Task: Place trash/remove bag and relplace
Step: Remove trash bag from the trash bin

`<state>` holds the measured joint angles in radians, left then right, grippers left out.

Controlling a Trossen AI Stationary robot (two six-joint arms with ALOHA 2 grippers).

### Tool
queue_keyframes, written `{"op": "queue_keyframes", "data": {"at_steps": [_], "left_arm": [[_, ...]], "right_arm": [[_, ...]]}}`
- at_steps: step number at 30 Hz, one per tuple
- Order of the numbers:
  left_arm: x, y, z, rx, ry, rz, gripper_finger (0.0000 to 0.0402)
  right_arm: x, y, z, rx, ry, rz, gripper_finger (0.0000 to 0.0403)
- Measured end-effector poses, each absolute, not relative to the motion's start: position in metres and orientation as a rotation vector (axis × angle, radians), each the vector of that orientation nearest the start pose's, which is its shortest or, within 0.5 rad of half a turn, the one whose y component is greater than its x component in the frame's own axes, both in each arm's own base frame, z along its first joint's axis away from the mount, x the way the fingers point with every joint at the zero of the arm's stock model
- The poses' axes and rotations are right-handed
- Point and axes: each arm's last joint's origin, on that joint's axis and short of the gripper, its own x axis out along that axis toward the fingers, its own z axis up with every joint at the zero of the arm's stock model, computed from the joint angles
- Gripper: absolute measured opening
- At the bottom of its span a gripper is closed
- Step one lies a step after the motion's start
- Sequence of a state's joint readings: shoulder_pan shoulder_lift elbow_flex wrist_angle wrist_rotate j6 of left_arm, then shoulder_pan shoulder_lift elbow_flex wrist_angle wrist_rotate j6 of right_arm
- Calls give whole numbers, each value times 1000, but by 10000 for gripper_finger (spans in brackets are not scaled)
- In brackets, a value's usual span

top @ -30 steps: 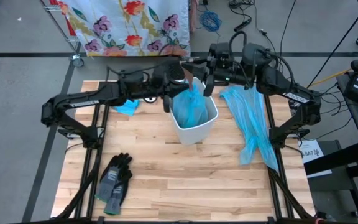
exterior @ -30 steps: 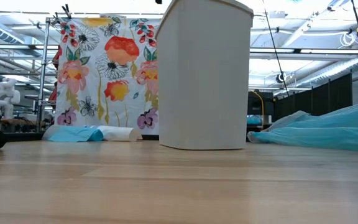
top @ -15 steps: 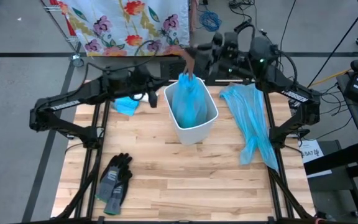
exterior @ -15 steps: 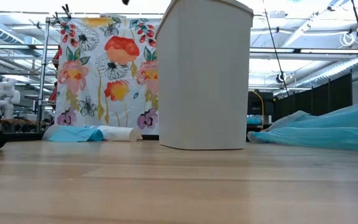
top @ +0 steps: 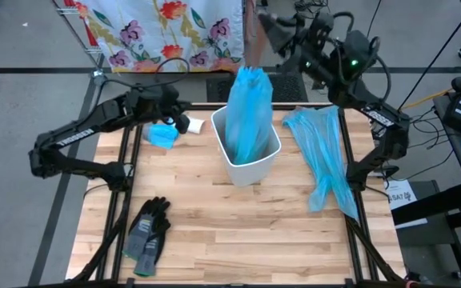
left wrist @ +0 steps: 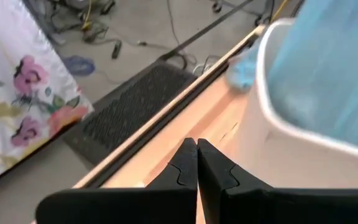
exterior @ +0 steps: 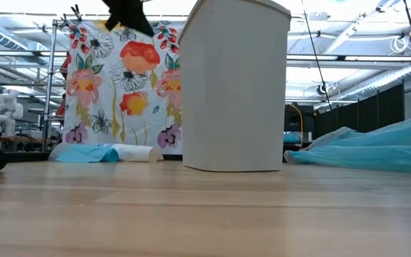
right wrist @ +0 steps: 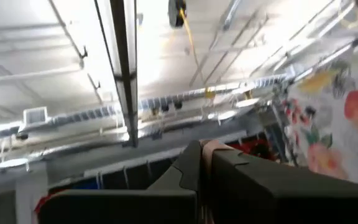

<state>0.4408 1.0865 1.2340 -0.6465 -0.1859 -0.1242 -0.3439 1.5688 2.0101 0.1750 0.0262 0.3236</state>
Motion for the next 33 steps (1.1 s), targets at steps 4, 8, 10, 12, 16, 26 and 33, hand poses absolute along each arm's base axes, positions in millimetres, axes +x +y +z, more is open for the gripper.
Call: {"op": "queue_keyframes", "data": {"at_steps": [4, 8, 10, 12, 16, 26, 33], "left_arm": [[188, 102, 372, -213, 502, 629, 0], [186, 106, 361, -240, 530, 604, 0], [186, 107, 358, -250, 540, 589, 0], [186, 107, 354, -255, 549, 587, 0], [187, 107, 343, -265, 586, 578, 0], [185, 109, 329, -279, 625, 516, 0], [185, 110, 327, -294, 635, 480, 0]], "right_arm": [[277, -104, 603, 160, -721, -268, 0], [276, -111, 622, 112, -804, -275, 0], [272, -114, 624, 100, -915, -260, 0], [267, -120, 626, 113, -955, -258, 0], [258, -122, 634, 102, -1033, -249, 0], [216, -103, 651, -175, -1457, -264, 0], [181, -86, 663, -339, -1568, -369, 0]]}}
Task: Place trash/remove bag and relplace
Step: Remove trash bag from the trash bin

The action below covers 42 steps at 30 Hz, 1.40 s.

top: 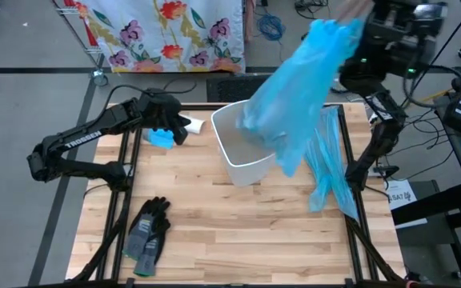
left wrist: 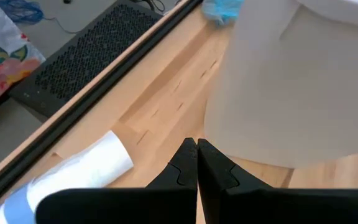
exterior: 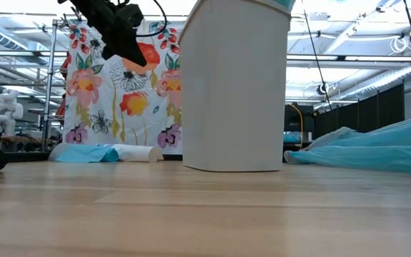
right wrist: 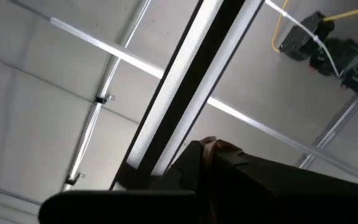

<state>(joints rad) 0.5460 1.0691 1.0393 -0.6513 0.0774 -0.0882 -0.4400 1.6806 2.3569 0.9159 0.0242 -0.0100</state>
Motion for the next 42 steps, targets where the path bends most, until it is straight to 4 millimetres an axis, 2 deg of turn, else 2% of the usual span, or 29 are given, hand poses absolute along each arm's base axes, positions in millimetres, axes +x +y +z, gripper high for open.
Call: {"op": "queue_keyframes", "data": {"at_steps": [8, 15, 19, 24, 27, 29, 35, 42], "left_arm": [[183, 110, 325, -281, 658, 478, 0], [181, 113, 325, -294, 654, 496, 0], [181, 114, 326, -335, 639, 512, 0], [182, 114, 326, -370, 624, 525, 0], [182, 114, 327, -387, 612, 532, 0], [183, 115, 328, -382, 593, 534, 0], [186, 116, 332, -390, 533, 541, 0], [186, 117, 333, -388, 531, 548, 0]], "right_arm": [[121, -58, 681, -446, -1645, -449, 0], [84, -40, 692, -488, -1543, -529, 0], [89, -44, 691, -367, -1296, -550, 0], [117, -60, 680, -208, -1037, -574, 0], [137, -69, 667, -118, -846, -560, 0], [143, -73, 660, -62, -742, -572, 0], [137, -74, 647, -39, -553, -728, 0], [119, -71, 621, -35, -211, -1038, 0]]}}
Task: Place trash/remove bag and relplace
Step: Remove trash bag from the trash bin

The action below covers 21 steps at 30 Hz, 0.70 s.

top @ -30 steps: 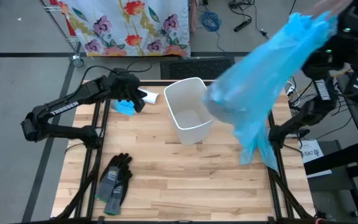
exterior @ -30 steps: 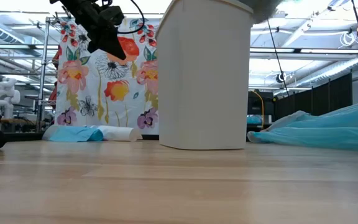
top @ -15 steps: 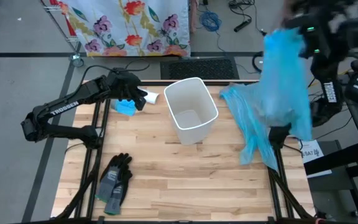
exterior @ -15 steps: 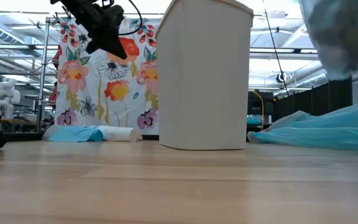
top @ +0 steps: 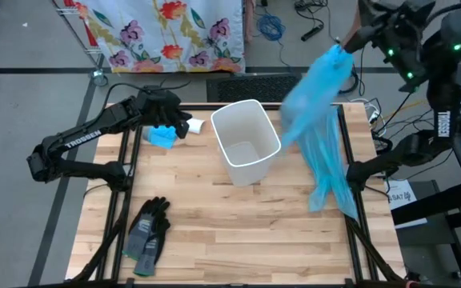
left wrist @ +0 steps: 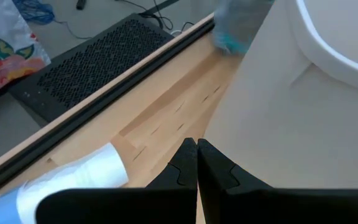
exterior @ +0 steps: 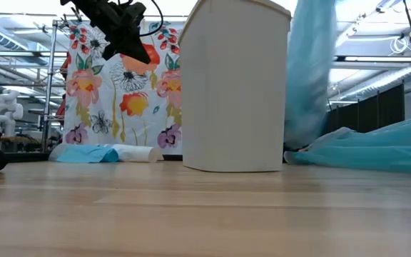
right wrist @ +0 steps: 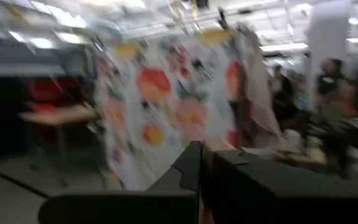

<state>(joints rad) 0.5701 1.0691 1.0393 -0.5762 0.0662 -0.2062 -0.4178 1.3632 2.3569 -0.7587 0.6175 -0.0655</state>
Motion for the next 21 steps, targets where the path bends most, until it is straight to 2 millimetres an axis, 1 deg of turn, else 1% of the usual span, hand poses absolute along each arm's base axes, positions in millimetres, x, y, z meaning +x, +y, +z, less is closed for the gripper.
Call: {"op": "queue_keyframes", "data": {"at_steps": [2, 5, 7, 9, 11, 14, 17, 21], "left_arm": [[185, 117, 333, -385, 531, 557, 0], [185, 117, 333, -381, 531, 577, 0], [185, 118, 333, -396, 526, 589, 0], [185, 118, 333, -396, 525, 603, 0], [185, 118, 333, -392, 525, 614, 0], [185, 119, 332, -391, 526, 619, 0], [187, 120, 331, -391, 533, 625, 0], [190, 122, 329, -390, 527, 625, 0]], "right_arm": [[118, -71, 617, -40, -162, -1074, 0], [122, -70, 617, -69, -139, -1066, 0], [123, -69, 615, -43, -132, -1055, 0], [125, -70, 607, -2, -72, -1054, 0], [130, -74, 592, 45, 50, -1084, 0], [144, -86, 562, 125, 275, -1157, 0], [166, -103, 529, 175, 486, -1203, 0], [193, -122, 488, 243, 668, -1144, 0]]}}
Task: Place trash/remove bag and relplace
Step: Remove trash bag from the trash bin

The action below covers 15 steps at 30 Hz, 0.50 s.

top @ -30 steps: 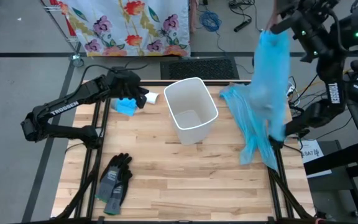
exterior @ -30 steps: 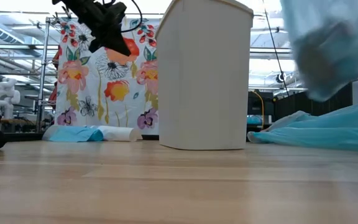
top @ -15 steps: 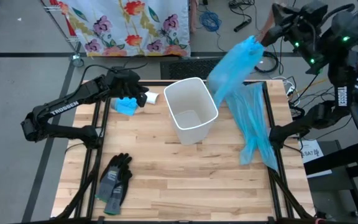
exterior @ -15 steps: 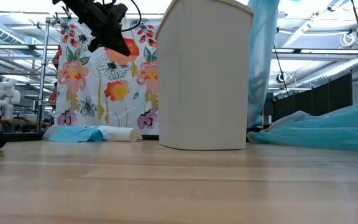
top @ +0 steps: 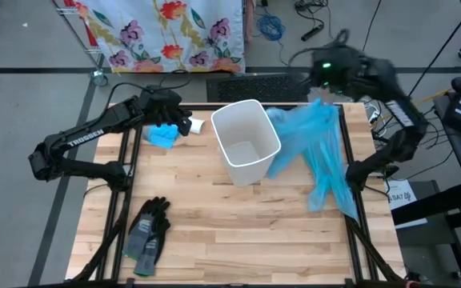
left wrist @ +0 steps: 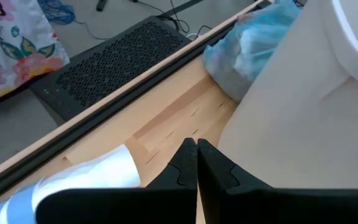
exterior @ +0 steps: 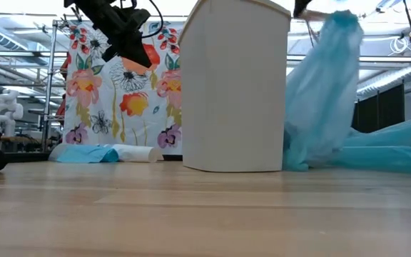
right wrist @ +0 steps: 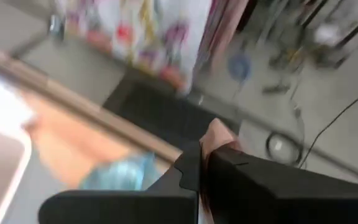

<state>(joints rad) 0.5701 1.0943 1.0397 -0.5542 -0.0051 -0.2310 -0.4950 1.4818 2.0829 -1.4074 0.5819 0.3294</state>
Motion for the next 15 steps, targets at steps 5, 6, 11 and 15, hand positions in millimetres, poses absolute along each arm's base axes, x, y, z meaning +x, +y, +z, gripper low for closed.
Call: {"op": "queue_keyframes", "data": {"at_steps": [5, 6, 11, 15], "left_arm": [[190, 122, 328, -418, 531, 633, 0], [190, 121, 328, -428, 535, 636, 0], [188, 121, 326, -443, 557, 641, 0], [188, 120, 325, -447, 570, 642, 0]], "right_arm": [[203, -143, 425, 381, 907, -1155, 0], [199, -144, 415, 412, 929, -1164, 0], [179, -147, 377, 587, 852, -1125, 0], [163, -136, 359, 678, 679, -1130, 0]]}}
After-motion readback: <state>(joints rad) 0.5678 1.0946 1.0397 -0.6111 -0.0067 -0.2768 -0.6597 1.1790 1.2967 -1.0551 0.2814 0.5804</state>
